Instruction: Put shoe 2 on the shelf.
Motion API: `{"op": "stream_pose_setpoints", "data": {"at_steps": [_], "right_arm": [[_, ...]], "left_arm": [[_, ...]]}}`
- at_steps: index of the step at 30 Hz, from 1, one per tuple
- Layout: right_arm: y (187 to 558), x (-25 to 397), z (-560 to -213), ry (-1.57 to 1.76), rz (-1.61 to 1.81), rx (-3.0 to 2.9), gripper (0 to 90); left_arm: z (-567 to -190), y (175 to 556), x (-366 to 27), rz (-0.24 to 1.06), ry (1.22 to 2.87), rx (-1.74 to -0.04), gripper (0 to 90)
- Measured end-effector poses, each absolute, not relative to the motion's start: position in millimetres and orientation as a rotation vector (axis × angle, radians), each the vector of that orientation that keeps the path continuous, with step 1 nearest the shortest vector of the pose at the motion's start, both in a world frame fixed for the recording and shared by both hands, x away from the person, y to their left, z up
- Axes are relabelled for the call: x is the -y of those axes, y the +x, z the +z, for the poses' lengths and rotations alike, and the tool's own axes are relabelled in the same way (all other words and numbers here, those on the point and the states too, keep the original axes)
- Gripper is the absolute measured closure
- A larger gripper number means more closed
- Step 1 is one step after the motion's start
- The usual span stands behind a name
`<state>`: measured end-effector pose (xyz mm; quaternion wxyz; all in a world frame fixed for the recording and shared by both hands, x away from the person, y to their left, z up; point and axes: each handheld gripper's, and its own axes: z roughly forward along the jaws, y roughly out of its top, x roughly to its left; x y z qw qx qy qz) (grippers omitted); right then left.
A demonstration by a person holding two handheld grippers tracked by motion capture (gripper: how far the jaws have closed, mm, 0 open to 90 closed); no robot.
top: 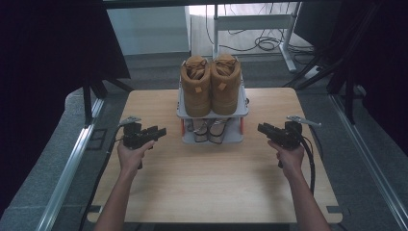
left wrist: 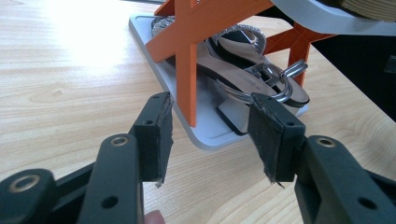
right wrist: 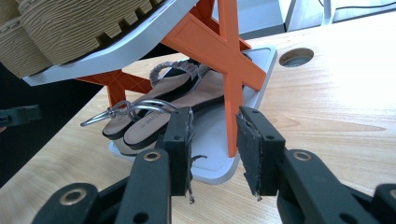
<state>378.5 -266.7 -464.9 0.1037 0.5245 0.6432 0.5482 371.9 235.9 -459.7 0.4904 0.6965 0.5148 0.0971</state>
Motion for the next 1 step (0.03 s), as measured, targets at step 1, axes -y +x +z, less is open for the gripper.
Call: {"op": "stream_pose_setpoints", "data": {"at_steps": [1], "right_arm": [[378.4,266.7,-464.7,1.546,1.615,-1.897,65.2]], "left_arm": [[-459.6,371.9,-236.3,0.236,1.693,-1.25,49.3]]}}
